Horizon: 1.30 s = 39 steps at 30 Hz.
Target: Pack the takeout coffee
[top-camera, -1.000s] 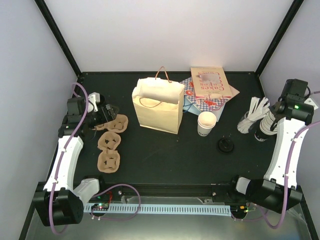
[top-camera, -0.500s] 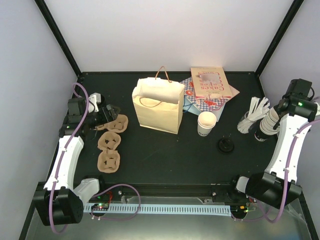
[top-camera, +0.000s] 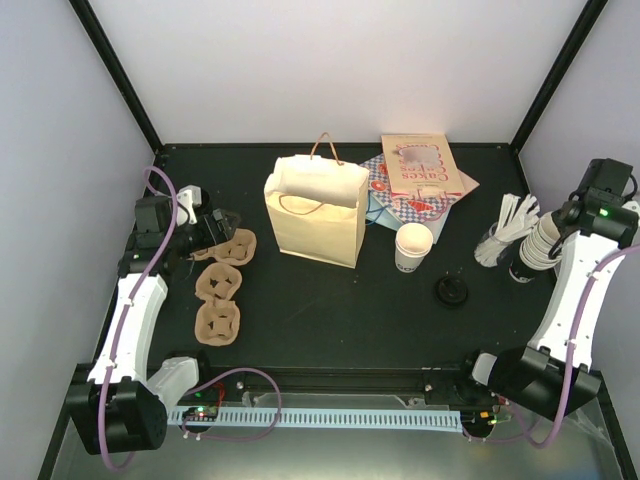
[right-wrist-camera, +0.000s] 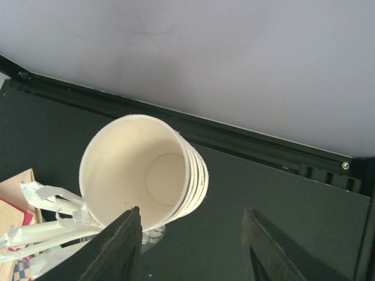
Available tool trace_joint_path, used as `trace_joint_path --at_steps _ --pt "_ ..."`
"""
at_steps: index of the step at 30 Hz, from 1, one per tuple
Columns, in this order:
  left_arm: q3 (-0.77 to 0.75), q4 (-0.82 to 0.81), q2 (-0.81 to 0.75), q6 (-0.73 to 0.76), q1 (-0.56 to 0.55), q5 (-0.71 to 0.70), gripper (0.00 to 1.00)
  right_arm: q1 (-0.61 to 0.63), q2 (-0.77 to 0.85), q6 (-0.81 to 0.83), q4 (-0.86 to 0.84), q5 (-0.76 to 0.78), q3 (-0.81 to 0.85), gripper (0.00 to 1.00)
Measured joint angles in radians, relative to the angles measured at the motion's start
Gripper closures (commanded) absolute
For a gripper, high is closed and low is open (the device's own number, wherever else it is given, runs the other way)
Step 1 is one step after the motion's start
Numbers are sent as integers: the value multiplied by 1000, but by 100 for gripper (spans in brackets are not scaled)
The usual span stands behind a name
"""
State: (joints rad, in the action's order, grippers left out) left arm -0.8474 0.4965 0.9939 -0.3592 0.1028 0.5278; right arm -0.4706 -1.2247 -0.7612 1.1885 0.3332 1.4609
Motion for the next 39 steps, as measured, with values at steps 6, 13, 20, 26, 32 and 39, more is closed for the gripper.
trace_joint_path --at_steps 6,13,20,26,32,39 --pt "2 -9 -2 0 0 0 8 -3 -54 38 5 -48 25 51" --pt "2 -26 -4 0 0 7 8 2 -142 44 31 -62 71 47" --pt "2 -35 16 0 0 25 8 47 -173 13 51 -27 101 46" --pt "2 -35 18 0 0 26 7 37 -211 -3 76 53 113 46" --pt "2 -35 18 0 0 26 7 -26 -222 18 63 46 74 50" --pt "2 -35 18 0 0 26 7 -45 -243 43 34 -18 44 52"
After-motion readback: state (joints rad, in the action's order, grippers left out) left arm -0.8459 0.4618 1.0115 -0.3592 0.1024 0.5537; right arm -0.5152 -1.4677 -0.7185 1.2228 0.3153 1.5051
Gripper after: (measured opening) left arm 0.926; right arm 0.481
